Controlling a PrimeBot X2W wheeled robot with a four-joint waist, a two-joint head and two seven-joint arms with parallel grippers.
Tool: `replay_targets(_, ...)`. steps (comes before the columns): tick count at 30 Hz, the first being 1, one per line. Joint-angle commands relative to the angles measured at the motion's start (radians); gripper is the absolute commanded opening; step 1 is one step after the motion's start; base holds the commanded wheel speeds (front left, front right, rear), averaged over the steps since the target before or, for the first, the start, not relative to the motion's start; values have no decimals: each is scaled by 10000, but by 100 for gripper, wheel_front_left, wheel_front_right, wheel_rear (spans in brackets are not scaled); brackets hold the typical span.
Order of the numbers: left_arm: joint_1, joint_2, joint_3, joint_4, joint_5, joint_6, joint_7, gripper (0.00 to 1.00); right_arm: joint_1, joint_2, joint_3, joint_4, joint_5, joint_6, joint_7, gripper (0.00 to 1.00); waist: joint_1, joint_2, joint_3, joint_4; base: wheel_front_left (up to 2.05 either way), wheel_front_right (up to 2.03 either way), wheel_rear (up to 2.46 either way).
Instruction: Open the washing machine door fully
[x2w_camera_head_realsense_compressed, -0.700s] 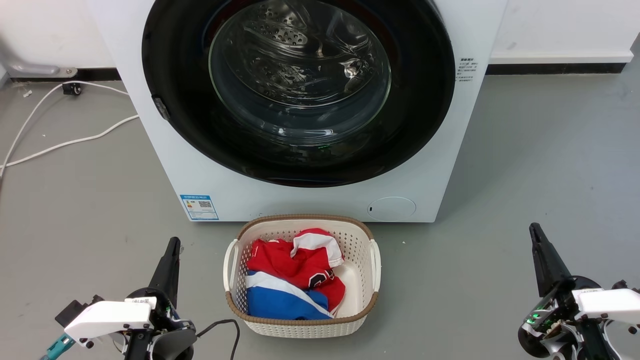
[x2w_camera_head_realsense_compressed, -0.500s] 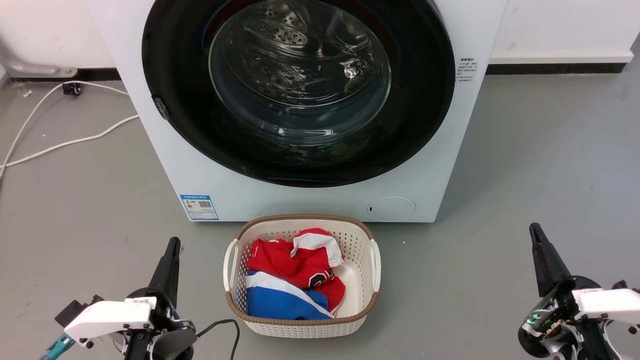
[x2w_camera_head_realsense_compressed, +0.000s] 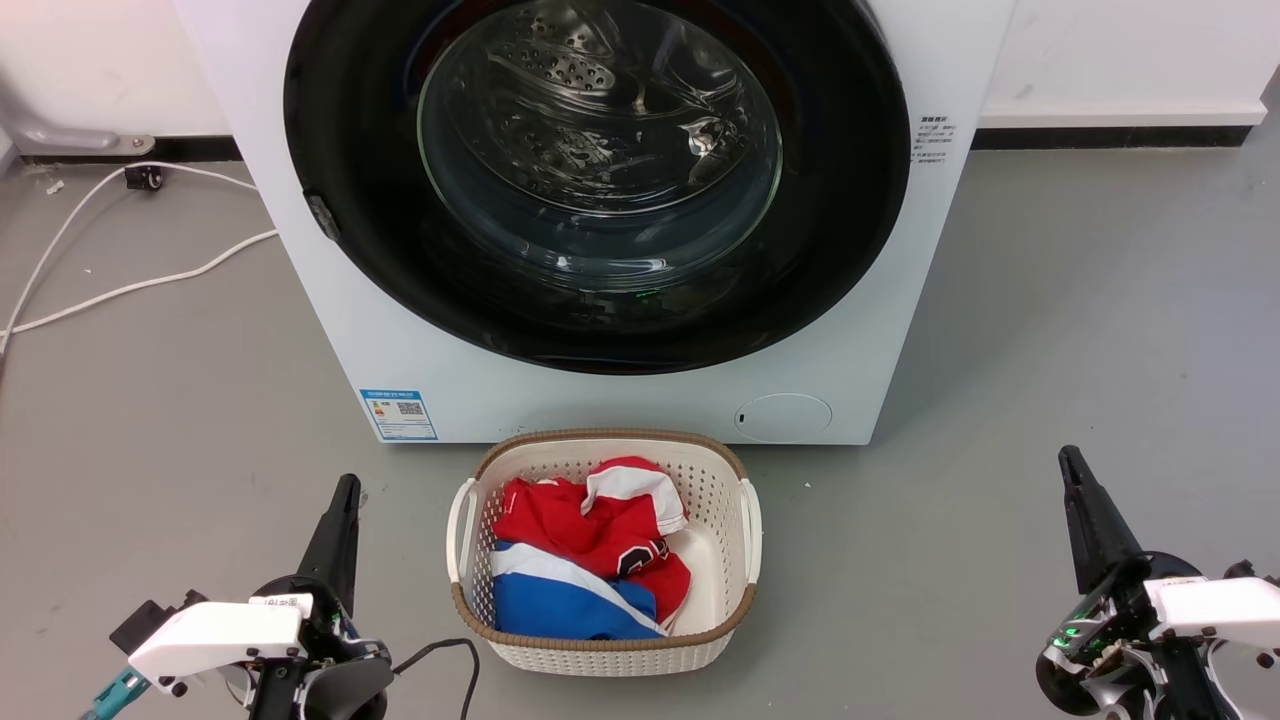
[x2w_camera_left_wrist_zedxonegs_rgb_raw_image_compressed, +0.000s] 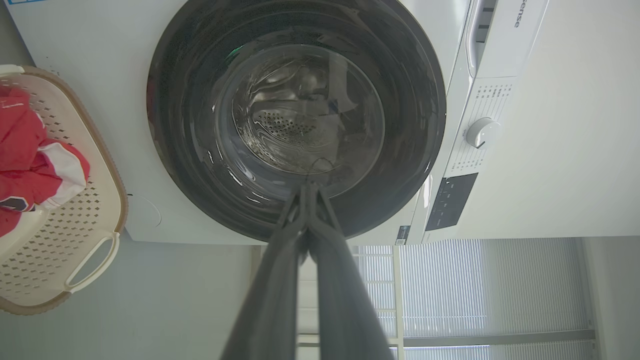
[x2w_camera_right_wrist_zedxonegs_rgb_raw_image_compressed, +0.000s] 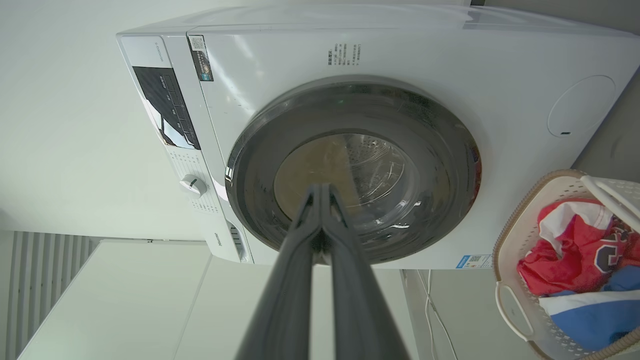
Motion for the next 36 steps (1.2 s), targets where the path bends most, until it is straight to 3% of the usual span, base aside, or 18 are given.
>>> replay_targets(1,-87,-16,34,9,22,2,41,0,-101,5,0,9,29,-3,21,0,0,0,0,0,0,0,0)
replay_targets(24,-88,-19,39,9,28,3,48,0,-100,5,4,9,33,-2,16,0,0,0,0,0,0,0,0)
replay_targets(25,-88,-19,40,9,28,2,48,100,-100,5,4,9,33,-3,16,100,0,0,0,0,0,0,0)
replay_targets(36,375,-44,-94,206,281,2,-365,100,385,14,175,180,-263,-2,-353,100,0,0,11,-9,0,0,0)
